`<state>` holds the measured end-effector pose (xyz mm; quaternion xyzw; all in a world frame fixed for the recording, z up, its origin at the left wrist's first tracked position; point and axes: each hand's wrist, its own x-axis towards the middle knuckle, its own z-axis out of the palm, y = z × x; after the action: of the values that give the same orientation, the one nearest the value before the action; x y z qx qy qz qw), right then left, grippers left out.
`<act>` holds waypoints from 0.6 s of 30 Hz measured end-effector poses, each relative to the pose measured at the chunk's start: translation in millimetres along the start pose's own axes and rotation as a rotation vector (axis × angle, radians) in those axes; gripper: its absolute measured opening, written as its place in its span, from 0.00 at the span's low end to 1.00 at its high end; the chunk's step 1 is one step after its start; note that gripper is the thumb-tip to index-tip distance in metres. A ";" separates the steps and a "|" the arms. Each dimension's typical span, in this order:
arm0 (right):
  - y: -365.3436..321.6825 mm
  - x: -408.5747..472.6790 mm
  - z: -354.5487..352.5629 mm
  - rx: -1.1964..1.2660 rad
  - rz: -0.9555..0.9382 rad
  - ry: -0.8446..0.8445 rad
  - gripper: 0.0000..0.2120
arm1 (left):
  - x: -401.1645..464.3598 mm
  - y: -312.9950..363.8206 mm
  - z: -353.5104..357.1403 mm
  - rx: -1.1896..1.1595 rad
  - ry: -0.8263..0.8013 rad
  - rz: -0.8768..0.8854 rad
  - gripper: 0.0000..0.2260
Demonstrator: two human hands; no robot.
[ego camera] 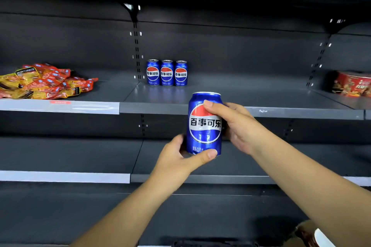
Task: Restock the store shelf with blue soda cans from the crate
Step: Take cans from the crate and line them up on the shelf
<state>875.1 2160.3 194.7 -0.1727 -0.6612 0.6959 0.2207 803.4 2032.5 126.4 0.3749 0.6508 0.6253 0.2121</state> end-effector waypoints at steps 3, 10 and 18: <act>0.2 16.4 -6.1 -0.028 0.012 -0.062 0.21 | 15.3 -4.2 1.7 0.012 0.085 0.053 0.27; 9.7 55.6 -23.8 -0.243 0.086 -0.158 0.10 | 71.9 -11.8 7.5 0.041 0.177 0.030 0.22; 13.8 115.9 -43.0 -0.304 0.028 0.014 0.23 | 129.2 -22.3 14.6 0.081 0.116 -0.008 0.23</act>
<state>799.2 2258.3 184.1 -0.2183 -0.7549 0.5896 0.1867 728.1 2140.8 127.8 0.3438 0.6883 0.6182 0.1609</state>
